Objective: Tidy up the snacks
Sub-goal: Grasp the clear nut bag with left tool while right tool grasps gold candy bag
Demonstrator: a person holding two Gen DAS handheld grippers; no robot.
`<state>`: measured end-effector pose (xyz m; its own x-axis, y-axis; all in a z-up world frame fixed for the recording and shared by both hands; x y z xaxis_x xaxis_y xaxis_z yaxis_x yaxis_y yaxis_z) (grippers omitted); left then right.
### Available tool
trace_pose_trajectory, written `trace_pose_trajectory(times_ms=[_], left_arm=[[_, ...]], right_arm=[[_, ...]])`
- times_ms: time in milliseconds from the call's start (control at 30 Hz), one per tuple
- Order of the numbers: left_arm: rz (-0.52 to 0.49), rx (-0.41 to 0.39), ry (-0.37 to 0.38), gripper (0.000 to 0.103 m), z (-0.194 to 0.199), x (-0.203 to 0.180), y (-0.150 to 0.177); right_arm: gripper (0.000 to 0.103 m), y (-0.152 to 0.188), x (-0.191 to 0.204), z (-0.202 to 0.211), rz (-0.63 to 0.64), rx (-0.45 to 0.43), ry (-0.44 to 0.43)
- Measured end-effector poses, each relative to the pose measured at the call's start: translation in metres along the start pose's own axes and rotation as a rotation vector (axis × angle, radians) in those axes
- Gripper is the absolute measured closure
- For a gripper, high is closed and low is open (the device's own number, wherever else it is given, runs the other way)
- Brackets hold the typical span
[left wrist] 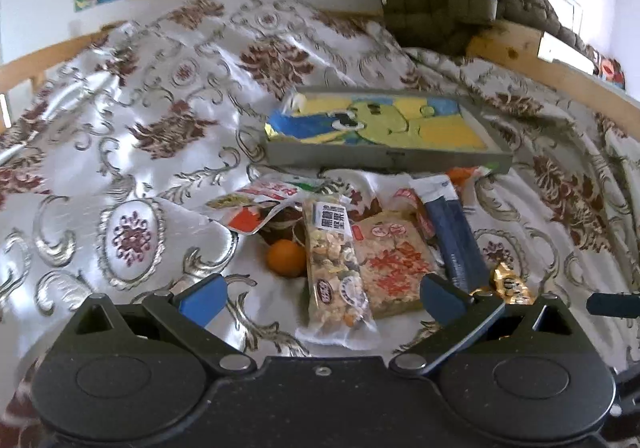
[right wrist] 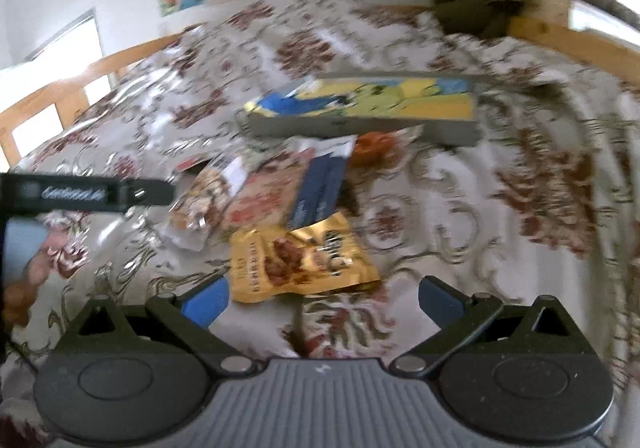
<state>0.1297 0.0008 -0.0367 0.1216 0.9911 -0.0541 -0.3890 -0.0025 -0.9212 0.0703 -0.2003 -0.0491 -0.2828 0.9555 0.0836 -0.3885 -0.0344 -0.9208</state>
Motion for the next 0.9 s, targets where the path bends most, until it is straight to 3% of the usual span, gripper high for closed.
trace_pose_trajectory(times_ms=[267,400,733,900], left_arm=[[-0.003,0.056,0.036,0.001,-0.035,0.006,0.003],[0.036,0.077,0.064,0.007,-0.047,0.005,0.007],[0.038,0.172,0.063,0.044,-0.068,0.0,0.019],[0.044,0.175,0.083,0.056,-0.068,-0.002,0.019]], right_arm=[[0.0,0.009,-0.002,-0.026,0.011,0.029,0.021],[0.0,0.013,-0.007,-0.041,0.016,0.053,0.036],[0.0,0.012,-0.002,-0.06,0.1,0.042,-0.012],[0.0,0.013,-0.005,-0.07,0.101,0.056,-0.043]])
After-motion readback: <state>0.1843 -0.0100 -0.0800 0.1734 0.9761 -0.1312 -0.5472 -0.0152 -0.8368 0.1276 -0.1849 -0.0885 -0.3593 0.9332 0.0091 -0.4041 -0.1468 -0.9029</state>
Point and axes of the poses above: each gripper's, at about its wrist camera, not at the fingertips, and z roughly against the way its jaws point, x to its left, y to its underside, the point moved 5 cm from there along -z, roughly the way its jaws point, and after that the axes turned 15 degrees about -x, right-handed, at the moved point
